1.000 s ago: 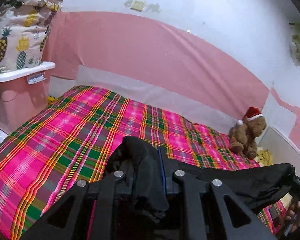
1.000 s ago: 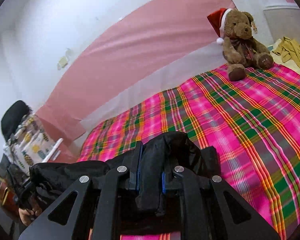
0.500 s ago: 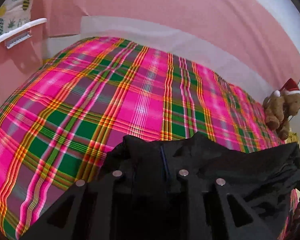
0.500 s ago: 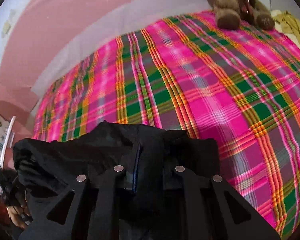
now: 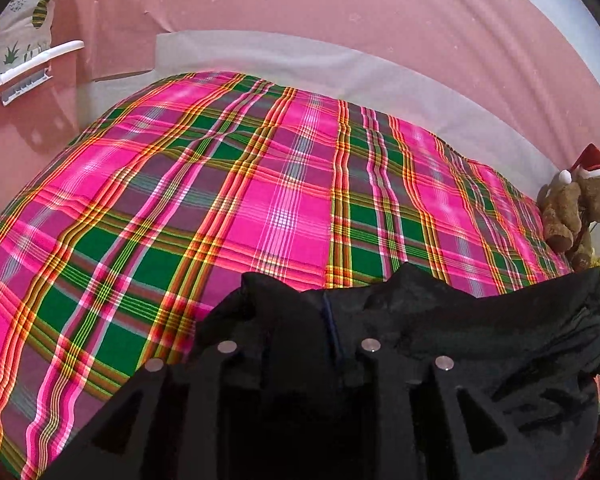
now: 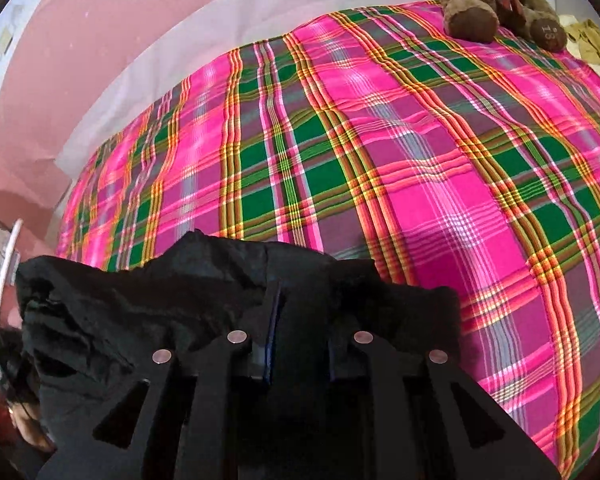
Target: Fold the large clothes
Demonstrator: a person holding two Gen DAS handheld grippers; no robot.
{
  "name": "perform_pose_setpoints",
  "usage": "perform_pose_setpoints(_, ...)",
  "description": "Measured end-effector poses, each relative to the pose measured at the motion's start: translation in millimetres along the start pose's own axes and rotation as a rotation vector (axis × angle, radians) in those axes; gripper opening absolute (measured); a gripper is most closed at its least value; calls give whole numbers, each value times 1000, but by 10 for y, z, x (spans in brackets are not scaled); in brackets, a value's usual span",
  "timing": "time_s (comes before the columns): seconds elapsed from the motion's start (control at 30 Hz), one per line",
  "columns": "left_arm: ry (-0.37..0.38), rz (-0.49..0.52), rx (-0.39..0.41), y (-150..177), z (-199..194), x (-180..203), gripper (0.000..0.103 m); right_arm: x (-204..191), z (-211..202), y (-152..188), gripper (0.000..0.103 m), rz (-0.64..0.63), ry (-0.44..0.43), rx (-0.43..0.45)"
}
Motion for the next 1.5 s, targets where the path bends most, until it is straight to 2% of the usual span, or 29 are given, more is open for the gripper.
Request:
perform_pose_setpoints(0.03,3,-3,-1,-3,-4,-2,27,9,-38,-13,22,20,-22,9)
perform_pose_setpoints(0.13,29,-29,-9,-39,-40,-16,30,39,-172,-83,34,112,-120,35)
perform_pose_setpoints(0.2,59,-71,-13,-82,-78,-36,39,33,-253,-141,52,153,-183,56)
perform_pose_setpoints(0.23,78,-92,-7,-112,-100,-41,43,32,-314,-178,55,178,-218,78)
perform_pose_setpoints(0.3,107,-119,17,-175,-158,-41,60,28,-420,-241,63,196,-226,133)
perform_pose_setpoints(0.37,122,-140,53,-250,-243,-37,72,25,-524,-300,64,197,-218,189)
perform_pose_setpoints(0.4,132,-154,73,-298,-297,-36,83,13,-587,-332,64,189,-208,221)
perform_pose_setpoints(0.47,120,-155,138,-414,-422,-58,90,-40,-703,-376,64,144,-176,272)
perform_pose_setpoints(0.57,110,-149,185,-552,-582,-81,90,-211,-819,-335,64,25,-149,295)
perform_pose_setpoints(0.7,156,-128,167,-522,-717,1,90,-524,-773,-81,64,-182,-100,244)
perform_pose_setpoints(0.77,187,-66,122,-404,-723,152,90,-654,-656,70,64,-274,-67,197)
perform_pose_setpoints(0.9,273,99,-44,-55,-555,592,90,-682,-461,227,64,-353,-21,120)
perform_pose_setpoints(0.97,272,159,-80,50,-445,749,90,-695,-254,242,64,-388,19,59)
perform_pose_setpoints(1.07,259,220,-123,113,-207,927,90,-607,-4,199,64,-412,79,8)
perform_pose_setpoints(1.23,183,278,-139,128,244,982,90,-452,317,147,65,-396,121,-60)
perform_pose_setpoints(1.37,159,285,-166,158,465,987,92,-331,502,132,65,-352,130,-76)
perform_pose_setpoints(1.5,136,295,-168,214,583,999,92,-286,592,154,66,-327,138,-54)
Point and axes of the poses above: each gripper's, at about its wrist camera, not at the fingertips, and z roughly the way its jaws point, x to its right, y to its underside, the point moved 6 cm from there along z, roughly the way its jaws point, and after that the axes turned 9 degrees about x, right-handed, at the moved point
